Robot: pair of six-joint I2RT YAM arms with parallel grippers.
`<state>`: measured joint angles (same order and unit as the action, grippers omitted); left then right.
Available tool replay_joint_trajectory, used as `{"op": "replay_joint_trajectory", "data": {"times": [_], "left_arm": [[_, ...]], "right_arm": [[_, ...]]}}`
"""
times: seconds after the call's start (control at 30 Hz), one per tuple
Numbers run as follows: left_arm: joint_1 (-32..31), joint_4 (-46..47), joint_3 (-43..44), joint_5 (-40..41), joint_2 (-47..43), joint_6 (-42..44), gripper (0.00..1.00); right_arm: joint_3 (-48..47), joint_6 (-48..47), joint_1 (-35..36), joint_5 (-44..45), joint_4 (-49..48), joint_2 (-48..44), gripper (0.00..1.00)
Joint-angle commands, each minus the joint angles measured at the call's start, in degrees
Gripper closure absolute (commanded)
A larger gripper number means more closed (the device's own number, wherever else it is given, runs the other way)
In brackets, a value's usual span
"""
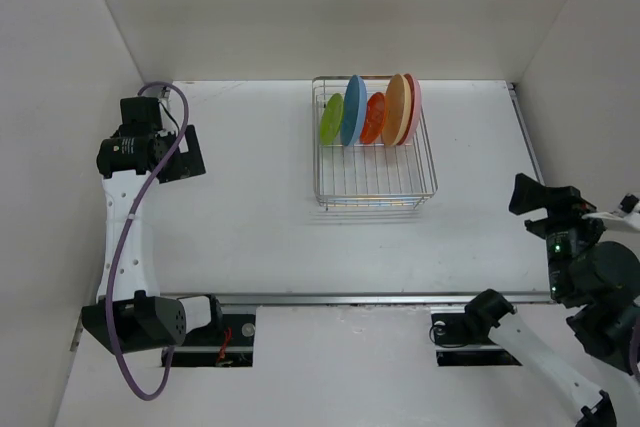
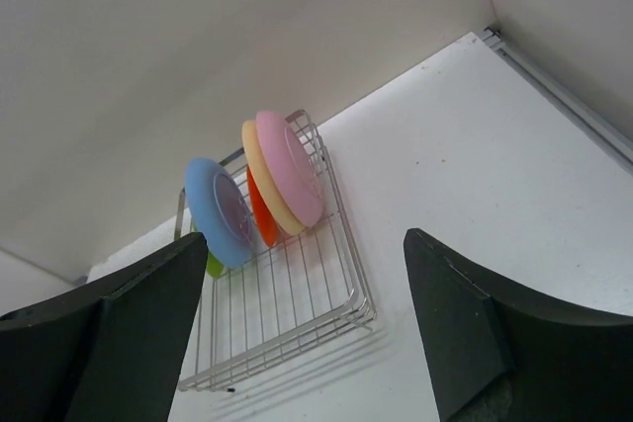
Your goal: Unload the plates from the dish rack
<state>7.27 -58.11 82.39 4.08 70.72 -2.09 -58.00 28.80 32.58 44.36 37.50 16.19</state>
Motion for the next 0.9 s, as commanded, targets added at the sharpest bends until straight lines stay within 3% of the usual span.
{"op": "replay_joint_trajectory", "data": {"times": [0.0,0.13,0.33,0.4,0.57,0.7,0.87], "left_arm": [[0.47,-0.08,0.31,-1.00,-1.02,0.24,0.00],[0.47,-0.08,0.32,-2.49,-1.02,-0.29,0.00],[0.47,-0.08,-1.44,-4.52,-1.02,0.86,0.00],[0.47,0.45,-1.44,-4.52,-0.49,1.38,0.00],[0.47,0.45,-2.50,-4.52,-0.49,1.91,0.00],[0.47,0.45,-2.50,-4.52,0.03,2.53,0.00],[0.47,0.45,-3.02,-4.52,1.96,2.53,0.00]], "right_arm": [[0.08,0.21,0.12,-3.21,-1.36,4.28,0.14],[-1.42,-2.25,0.12,-7.61,-4.80,13.96,0.10],[-14.05,-5.15,0.12,-12.36,-8.40,40.21,0.08],[-19.49,-6.82,0.12,-17.88,-10.94,49.15,0.12],[-27.24,-8.67,0.12,-29.76,-22.72,64.39,0.47],[-35.50,-8.67,0.12,-32.14,-23.78,76.52,0.52],[-44.91,-6.65,0.64,-27.04,-20.26,87.25,0.62]]}}
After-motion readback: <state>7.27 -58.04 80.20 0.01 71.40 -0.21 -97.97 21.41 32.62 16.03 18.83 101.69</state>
